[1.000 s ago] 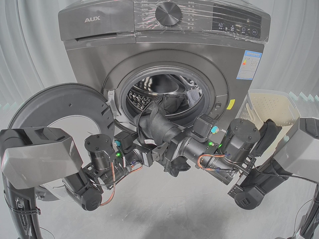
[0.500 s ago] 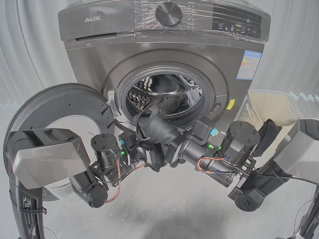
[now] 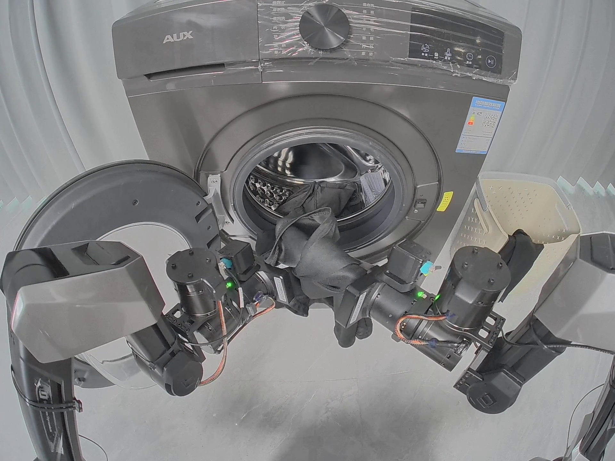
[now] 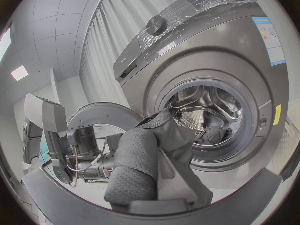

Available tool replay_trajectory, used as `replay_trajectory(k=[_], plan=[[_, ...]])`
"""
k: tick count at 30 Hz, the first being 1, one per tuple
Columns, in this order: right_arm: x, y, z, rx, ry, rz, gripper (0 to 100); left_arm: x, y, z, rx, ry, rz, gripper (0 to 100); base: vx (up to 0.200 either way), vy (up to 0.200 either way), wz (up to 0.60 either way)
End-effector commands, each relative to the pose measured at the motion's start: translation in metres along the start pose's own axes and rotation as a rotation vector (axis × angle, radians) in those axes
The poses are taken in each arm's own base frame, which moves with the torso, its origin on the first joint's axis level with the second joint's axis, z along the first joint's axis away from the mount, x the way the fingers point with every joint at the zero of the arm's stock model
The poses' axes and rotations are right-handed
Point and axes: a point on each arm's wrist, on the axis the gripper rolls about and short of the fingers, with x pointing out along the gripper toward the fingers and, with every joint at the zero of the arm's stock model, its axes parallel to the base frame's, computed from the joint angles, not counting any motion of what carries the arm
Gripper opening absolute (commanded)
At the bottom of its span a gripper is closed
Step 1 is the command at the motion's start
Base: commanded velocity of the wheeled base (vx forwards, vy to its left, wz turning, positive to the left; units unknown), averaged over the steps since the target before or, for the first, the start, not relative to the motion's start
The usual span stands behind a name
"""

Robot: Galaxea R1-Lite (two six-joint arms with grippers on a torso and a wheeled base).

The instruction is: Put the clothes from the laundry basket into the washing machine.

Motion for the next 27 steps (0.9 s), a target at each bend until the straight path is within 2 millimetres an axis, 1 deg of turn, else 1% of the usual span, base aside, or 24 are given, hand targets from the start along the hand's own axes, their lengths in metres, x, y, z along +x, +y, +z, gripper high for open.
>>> replay_trajectory(k=[1, 6, 8, 9, 11, 14, 16, 20, 21, 22, 23, 25, 27], plan=[[-0.005, -0.004, -0.003, -0.001, 0.011, -0.021, 0, -0.002, -0.002, 0.012, -0.005, -0.032, -0.003, 0, 0.0, 0.0, 0.0], [-0.006, -0.006, -0.006, 0.001, 0.024, -0.03, 0, -0.005, -0.004, 0.017, -0.007, -0.041, -0.009, 0, 0.0, 0.0, 0.0], [-0.007, -0.006, -0.006, 0.003, 0.027, -0.03, 0, -0.007, -0.005, 0.022, -0.01, -0.05, -0.012, 0, 0.0, 0.0, 0.0], [-0.007, -0.006, -0.007, 0.001, 0.03, -0.031, 100, -0.007, -0.005, 0.023, -0.01, -0.053, -0.012, 0, 0.0, 0.0, 0.0], [-0.01, -0.006, -0.006, 0.003, 0.033, -0.031, 100, -0.012, -0.007, 0.027, -0.01, -0.053, -0.019, 0, 0.0, 0.0, 0.0], [-0.019, -0.011, -0.012, -0.001, 0.072, -0.049, 100, -0.018, -0.009, 0.036, -0.01, -0.068, -0.024, 0, 0.0, 0.0, 0.0], [-0.034, -0.013, -0.019, -0.006, 0.131, -0.061, 100, -0.026, -0.011, 0.041, -0.009, -0.068, -0.036, 0, 0.0, 0.0, 0.0], [-0.07, -0.013, -0.041, -0.009, 0.285, -0.067, 100, -0.038, -0.016, 0.053, -0.015, -0.084, -0.054, 0, 0.0, 0.0, 0.0], [-0.071, -0.013, -0.042, -0.009, 0.291, -0.068, 100, -0.038, -0.016, 0.053, -0.015, -0.084, -0.054, 0, 0.0, 0.0, 0.0], [-0.085, -0.012, -0.051, -0.009, 0.358, -0.07, 100, -0.042, -0.017, 0.056, -0.028, -0.087, -0.056, 0, 0.0, 0.0, 0.0], [-0.086, -0.012, -0.052, -0.009, 0.363, -0.071, 100, -0.042, -0.017, 0.057, -0.029, -0.088, -0.058, 0, 0.0, 0.0, 0.0], [-0.106, -0.008, -0.062, -0.003, 0.447, -0.044, 100, -0.049, -0.019, 0.059, -0.036, -0.083, -0.068, 0, 0.0, 0.0, 0.0], [-0.114, -0.004, -0.065, 0.004, 0.472, -0.006, 100, -0.055, -0.025, 0.062, -0.038, -0.082, -0.088, 0, 0.0, 0.0, 0.0]])
